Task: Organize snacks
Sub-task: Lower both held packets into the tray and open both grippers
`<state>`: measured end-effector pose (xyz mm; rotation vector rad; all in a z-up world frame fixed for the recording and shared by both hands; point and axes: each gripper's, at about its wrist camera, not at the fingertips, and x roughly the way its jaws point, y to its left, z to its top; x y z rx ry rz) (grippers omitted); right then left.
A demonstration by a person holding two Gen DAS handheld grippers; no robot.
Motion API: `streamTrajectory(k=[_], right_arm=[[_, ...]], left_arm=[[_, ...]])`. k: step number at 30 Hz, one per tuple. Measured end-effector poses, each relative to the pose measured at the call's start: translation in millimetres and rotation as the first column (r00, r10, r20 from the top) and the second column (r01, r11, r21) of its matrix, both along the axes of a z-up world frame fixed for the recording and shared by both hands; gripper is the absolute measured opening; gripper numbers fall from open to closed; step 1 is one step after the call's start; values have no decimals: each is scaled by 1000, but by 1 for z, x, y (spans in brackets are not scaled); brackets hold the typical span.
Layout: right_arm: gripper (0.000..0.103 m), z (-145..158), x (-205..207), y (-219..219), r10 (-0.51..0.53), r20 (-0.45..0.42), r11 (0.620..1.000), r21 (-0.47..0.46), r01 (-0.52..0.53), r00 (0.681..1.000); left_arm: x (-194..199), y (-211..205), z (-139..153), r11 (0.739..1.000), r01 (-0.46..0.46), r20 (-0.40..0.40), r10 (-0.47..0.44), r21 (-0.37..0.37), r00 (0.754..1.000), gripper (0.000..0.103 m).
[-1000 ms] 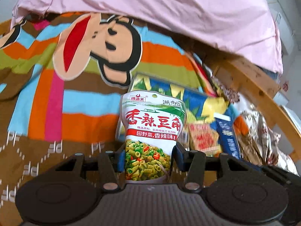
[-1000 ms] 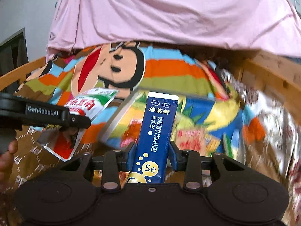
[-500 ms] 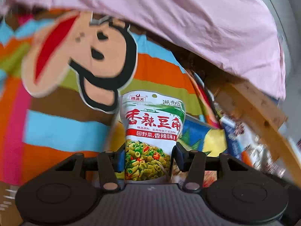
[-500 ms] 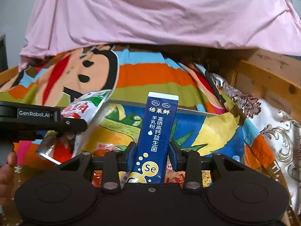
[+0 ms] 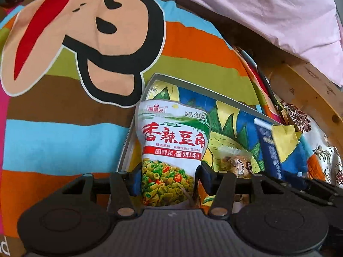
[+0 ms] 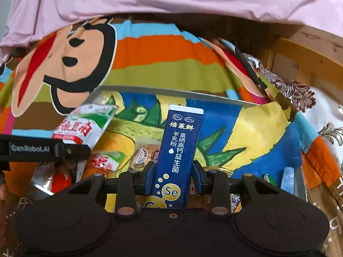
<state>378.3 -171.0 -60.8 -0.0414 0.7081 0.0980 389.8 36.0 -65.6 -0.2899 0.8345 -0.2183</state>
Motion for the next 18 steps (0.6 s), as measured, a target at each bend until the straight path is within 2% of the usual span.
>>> streamTrajectory(k=[7, 13, 15, 17, 18], right_arm=[[43, -3, -1, 0, -11, 13, 1000, -10, 11, 1000], [56, -4, -1, -2, -24, 15, 1000, -13, 25, 1000], [62, -3, -2, -4, -32, 12, 999, -3, 32, 999], [71, -1, -4, -6, -37, 13, 999, 4, 37, 999], [72, 1, -6, -7, -41, 20, 999, 6, 41, 999]], left_arm=[[8, -3, -6, 998, 44, -19, -45, -40, 999, 59], [9, -4, -11, 999, 38, -37, -39, -22, 999, 68], [9, -1, -11, 999, 28, -42, -29, -35, 999, 73], [8, 3, -9, 997, 20, -35, -23, -76, 999, 80], [7, 5, -7, 995, 21, -27, -24, -99, 999, 83]])
